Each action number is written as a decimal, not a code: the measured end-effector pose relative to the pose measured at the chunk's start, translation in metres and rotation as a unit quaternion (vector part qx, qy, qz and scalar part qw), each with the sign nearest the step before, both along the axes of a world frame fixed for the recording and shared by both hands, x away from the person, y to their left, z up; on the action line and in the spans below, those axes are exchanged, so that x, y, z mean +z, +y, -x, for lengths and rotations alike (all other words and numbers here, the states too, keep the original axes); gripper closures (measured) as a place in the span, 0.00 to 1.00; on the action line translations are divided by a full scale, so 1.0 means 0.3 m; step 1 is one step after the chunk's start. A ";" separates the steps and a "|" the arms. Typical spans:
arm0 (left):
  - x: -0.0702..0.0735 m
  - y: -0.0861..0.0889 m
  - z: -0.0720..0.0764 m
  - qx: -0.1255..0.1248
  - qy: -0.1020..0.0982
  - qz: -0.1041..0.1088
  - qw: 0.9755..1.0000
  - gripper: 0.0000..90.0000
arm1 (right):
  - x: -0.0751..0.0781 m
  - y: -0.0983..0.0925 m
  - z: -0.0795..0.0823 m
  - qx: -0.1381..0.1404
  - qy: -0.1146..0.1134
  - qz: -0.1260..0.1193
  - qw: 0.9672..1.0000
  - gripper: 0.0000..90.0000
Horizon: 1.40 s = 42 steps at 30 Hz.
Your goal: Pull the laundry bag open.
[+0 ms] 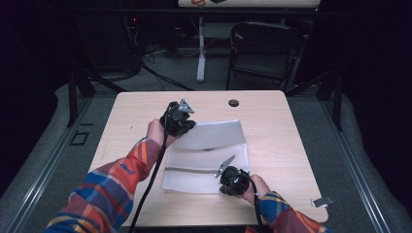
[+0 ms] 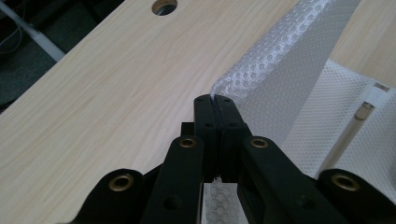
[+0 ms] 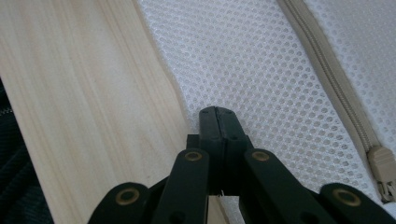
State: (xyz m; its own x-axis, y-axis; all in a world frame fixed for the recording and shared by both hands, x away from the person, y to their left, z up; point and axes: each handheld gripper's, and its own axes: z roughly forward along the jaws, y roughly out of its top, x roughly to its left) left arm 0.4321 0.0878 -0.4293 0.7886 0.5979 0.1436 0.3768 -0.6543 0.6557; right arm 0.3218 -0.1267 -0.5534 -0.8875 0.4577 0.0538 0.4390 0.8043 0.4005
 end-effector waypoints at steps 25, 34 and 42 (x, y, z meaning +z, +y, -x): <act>-0.033 -0.096 -0.192 0.065 -0.014 -0.011 0.998 0.99 | -0.007 -0.010 0.064 0.011 0.054 -0.018 0.998 1.00; -0.086 -0.127 -0.264 0.091 -0.009 -0.004 0.996 0.90 | -0.001 -0.007 0.058 0.017 0.056 -0.011 0.998 1.00; -0.079 -0.098 -0.255 0.082 0.010 0.025 0.996 0.38 | 0.052 -0.045 0.035 -0.023 0.031 -0.061 0.997 0.64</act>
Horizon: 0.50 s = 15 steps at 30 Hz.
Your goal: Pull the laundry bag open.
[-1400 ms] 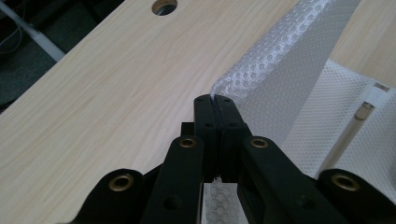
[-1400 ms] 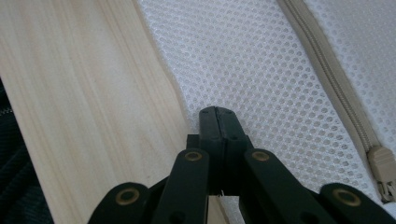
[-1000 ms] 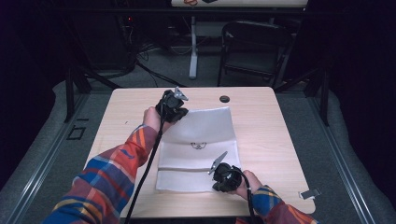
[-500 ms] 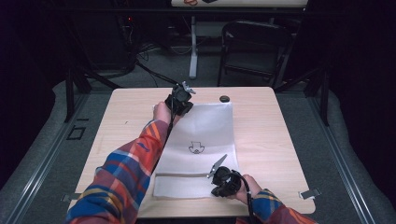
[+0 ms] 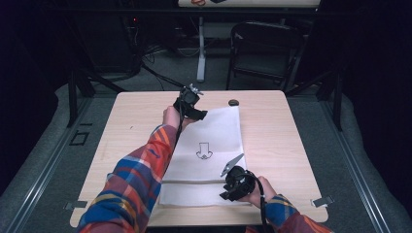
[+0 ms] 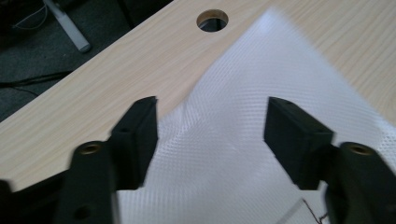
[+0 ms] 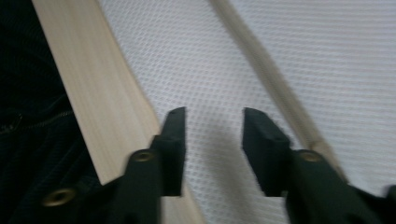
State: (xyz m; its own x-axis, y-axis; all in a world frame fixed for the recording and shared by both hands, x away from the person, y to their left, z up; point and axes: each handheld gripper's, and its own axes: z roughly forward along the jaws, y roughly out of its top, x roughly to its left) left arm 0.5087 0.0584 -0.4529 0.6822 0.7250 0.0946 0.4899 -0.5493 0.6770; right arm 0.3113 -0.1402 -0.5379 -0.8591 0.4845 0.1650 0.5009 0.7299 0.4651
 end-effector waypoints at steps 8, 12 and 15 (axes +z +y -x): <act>-0.024 0.053 0.058 -0.017 0.015 0.014 1.000 0.17 | 0.045 -0.083 -0.053 -0.051 -0.015 -0.002 0.999 0.15; -0.037 0.071 0.101 -0.030 0.021 0.022 0.999 0.17 | 0.065 -0.126 -0.073 -0.069 -0.028 -0.010 0.997 0.12; -0.040 0.078 0.140 -0.046 0.020 0.021 0.999 0.16 | 0.075 -0.162 -0.083 -0.087 -0.035 -0.018 0.995 0.11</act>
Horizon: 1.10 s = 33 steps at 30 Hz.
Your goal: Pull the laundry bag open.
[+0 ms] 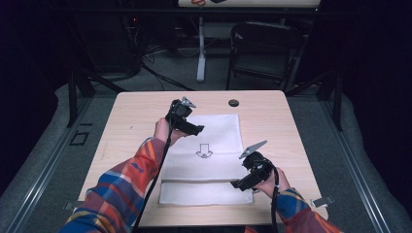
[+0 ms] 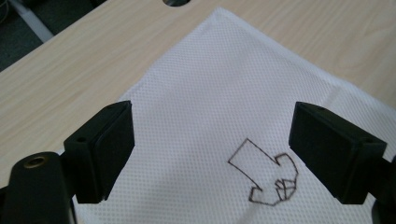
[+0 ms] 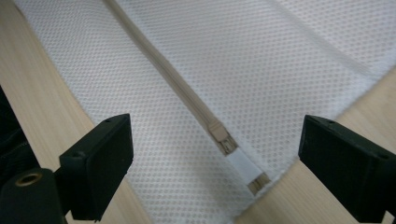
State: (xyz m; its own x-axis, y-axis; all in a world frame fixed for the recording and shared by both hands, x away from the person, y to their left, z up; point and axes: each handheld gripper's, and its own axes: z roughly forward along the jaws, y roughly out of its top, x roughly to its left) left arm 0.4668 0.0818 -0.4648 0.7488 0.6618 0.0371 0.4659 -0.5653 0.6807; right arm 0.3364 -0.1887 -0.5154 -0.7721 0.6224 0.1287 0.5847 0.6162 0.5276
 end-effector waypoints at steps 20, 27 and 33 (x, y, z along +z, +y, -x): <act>-0.107 -0.109 0.231 -0.103 0.016 0.022 0.994 0.18 | -0.006 -0.077 -0.016 -0.032 -0.018 0.004 0.999 0.68; -0.171 -0.176 0.279 -0.140 0.040 0.026 0.989 0.19 | -0.027 -0.067 -0.014 -0.026 -0.010 0.025 0.999 0.93; -0.218 -0.232 0.321 -0.180 0.057 0.018 0.982 0.31 | -0.045 -0.059 -0.015 -0.024 -0.006 0.023 0.999 1.00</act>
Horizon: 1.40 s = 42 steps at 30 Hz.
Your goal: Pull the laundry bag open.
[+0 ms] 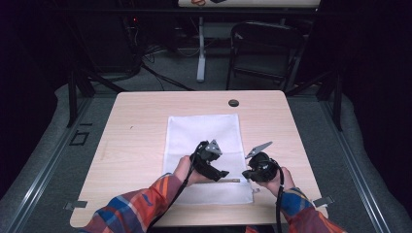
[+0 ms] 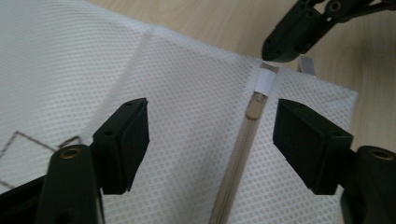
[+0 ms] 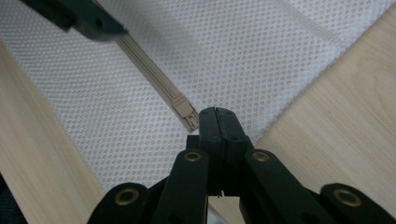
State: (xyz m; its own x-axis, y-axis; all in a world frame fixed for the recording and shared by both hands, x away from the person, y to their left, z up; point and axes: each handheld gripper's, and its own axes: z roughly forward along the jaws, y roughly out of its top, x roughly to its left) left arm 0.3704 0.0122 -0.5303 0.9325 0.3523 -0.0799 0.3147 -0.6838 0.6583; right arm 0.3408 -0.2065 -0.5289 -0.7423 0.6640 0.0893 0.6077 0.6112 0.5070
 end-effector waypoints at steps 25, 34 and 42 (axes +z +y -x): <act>-0.124 -0.143 0.053 -0.070 0.010 -0.031 0.997 0.81 | -0.078 0.017 -0.037 0.002 0.042 0.030 0.999 1.00; -0.127 -0.141 0.053 -0.060 0.008 -0.031 0.998 0.91 | -0.087 0.011 -0.035 -0.003 0.035 0.014 0.999 1.00; -0.132 -0.134 0.053 -0.053 0.015 -0.022 0.998 0.91 | -0.061 0.014 -0.035 -0.008 0.047 0.013 0.999 1.00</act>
State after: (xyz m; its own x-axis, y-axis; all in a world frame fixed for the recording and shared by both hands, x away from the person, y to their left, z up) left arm 0.3544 -0.0280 -0.5698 0.9622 0.2555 -0.0944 0.2578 -0.7425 0.6183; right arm 0.3512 -0.2021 -0.5471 -0.7212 0.6782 0.1414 0.6615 0.6136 0.4311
